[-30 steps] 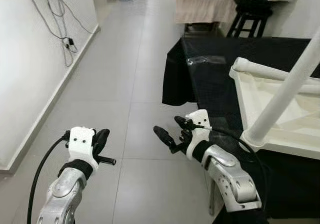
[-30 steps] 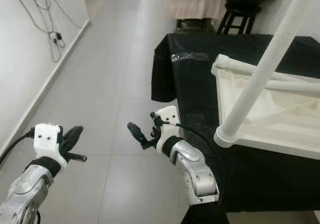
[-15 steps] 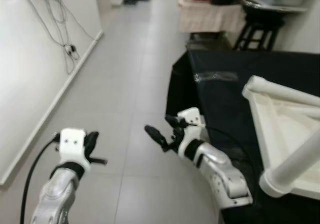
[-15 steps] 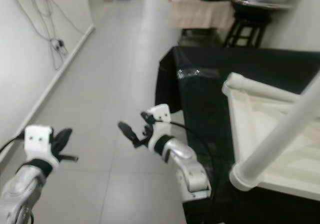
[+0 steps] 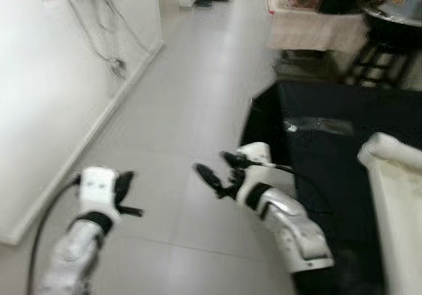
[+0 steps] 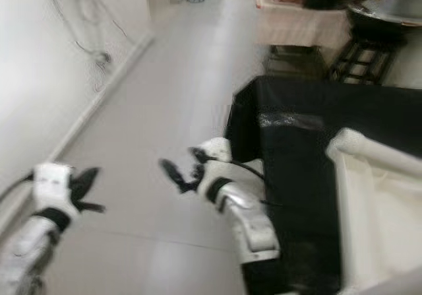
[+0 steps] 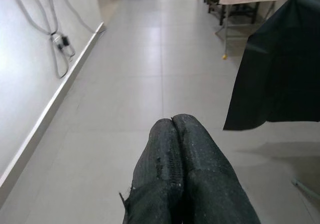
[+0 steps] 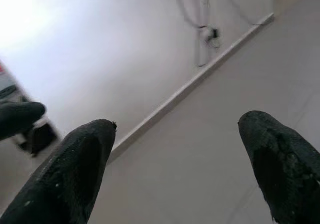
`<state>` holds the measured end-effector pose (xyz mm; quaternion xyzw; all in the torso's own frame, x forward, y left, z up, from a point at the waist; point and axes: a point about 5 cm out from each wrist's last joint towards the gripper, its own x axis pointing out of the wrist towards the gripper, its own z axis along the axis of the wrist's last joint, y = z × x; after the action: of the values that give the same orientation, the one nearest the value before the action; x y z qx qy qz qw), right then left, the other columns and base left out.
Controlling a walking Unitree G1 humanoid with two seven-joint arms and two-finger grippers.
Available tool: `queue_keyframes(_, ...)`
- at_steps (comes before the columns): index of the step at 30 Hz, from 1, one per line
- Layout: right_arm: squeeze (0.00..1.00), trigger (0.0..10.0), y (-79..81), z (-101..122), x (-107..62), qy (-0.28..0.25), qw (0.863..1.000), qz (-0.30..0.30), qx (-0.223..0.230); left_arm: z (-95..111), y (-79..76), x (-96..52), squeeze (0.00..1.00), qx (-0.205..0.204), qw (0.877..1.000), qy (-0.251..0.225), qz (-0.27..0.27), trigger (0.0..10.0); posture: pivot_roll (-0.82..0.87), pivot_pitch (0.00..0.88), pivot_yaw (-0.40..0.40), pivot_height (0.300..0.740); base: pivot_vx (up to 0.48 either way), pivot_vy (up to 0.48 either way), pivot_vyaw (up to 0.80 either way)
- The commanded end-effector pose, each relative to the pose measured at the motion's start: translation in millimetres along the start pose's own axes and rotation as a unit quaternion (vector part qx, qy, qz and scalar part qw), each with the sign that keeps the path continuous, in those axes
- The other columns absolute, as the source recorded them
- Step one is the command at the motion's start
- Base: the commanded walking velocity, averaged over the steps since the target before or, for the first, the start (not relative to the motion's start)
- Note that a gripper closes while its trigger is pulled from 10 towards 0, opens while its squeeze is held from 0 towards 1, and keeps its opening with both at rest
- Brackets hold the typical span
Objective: Building children table
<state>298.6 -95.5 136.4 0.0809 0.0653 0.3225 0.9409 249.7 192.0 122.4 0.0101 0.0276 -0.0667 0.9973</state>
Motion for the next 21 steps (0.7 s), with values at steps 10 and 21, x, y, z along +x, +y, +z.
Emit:
queue_keyframes(10, 0.00, 10.0, -9.7, -2.7, -6.3, 0.004, 1.000, -0.016, 0.008, -0.4, -6.5, 1.3, 0.00, -0.002, 1.000, 0.000, -0.014, 10.0, 0.00, 0.066, -0.032, 0.740, 0.373, 0.000, 0.00)
queue_keyframes(21, 0.00, 10.0, -11.3, -3.4, -8.1, 0.002, 1.000, -0.016, 0.018, -1.6, -8.1, 1.6, 0.00, -0.001, 1.000, 0.002, -0.017, 10.0, -0.02, 0.070, -0.030, 0.740, 0.370, 0.000, 0.00)
